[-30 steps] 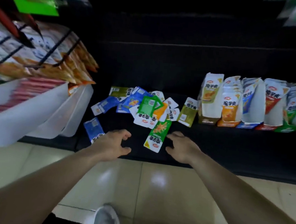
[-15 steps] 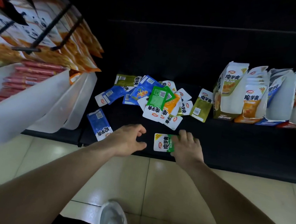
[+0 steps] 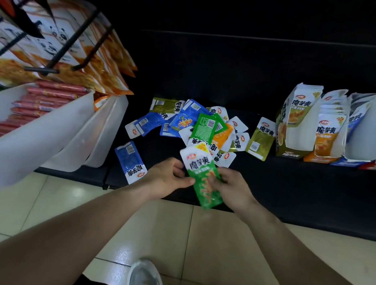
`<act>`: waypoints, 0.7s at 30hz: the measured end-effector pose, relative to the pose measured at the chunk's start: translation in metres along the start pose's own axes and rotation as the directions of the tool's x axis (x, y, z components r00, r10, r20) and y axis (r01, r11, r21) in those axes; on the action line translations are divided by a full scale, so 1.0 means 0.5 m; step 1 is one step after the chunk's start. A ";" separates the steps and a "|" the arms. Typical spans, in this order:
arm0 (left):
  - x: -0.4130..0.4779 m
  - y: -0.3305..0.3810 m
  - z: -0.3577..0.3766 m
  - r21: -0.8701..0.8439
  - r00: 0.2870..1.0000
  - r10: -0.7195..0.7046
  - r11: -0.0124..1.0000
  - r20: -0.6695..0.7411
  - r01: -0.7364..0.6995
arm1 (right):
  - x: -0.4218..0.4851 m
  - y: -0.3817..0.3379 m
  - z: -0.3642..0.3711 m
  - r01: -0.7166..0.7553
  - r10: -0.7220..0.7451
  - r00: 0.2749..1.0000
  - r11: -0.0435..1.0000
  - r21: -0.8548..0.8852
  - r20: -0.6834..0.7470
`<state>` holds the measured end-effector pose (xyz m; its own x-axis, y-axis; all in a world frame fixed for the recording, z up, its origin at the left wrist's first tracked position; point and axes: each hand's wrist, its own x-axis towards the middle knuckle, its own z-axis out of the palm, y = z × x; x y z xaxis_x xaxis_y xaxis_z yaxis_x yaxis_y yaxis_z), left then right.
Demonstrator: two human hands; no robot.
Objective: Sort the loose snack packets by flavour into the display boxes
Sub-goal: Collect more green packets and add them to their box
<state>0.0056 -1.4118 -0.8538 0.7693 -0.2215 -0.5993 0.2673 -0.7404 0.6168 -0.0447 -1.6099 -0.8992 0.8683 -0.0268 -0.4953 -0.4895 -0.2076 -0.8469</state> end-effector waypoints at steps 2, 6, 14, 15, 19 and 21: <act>0.005 0.008 0.000 -0.183 1.000 0.020 0.983 -0.021 -0.024 | 0.010 -0.022 0.030 0.024 -0.031 0.999 0.979 0.204 0.031; 0.019 0.001 -0.022 -0.278 0.983 0.024 0.958 -0.185 -0.076 | 0.060 -0.061 0.060 0.105 -0.104 0.994 0.992 0.065 -0.021; 0.025 -0.013 -0.064 -0.225 0.952 -0.019 0.973 -0.307 -0.053 | 0.171 0.004 0.028 0.199 -0.151 0.977 0.370 -0.907 0.152; 0.025 -0.012 -0.065 -0.217 0.953 -0.016 0.975 -0.302 -0.052 | 0.155 0.017 0.028 0.189 -0.181 0.974 0.330 -0.925 0.135; 0.033 -0.010 -0.067 -0.208 0.955 -0.019 0.977 -0.296 -0.045 | 0.100 0.080 0.013 0.143 -0.297 0.952 0.211 -0.967 0.076; 0.035 -0.007 -0.066 -0.212 0.958 -0.016 0.976 -0.286 -0.047 | 0.098 0.093 0.000 0.092 -0.316 0.949 0.288 -0.953 -0.004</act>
<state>0.0372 -1.3920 -0.8495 0.8986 -0.0189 -0.4384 0.3480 -0.5777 0.7383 -0.0251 -1.6210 -0.9630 0.9788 0.0361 -0.2016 0.0151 -0.9944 -0.1047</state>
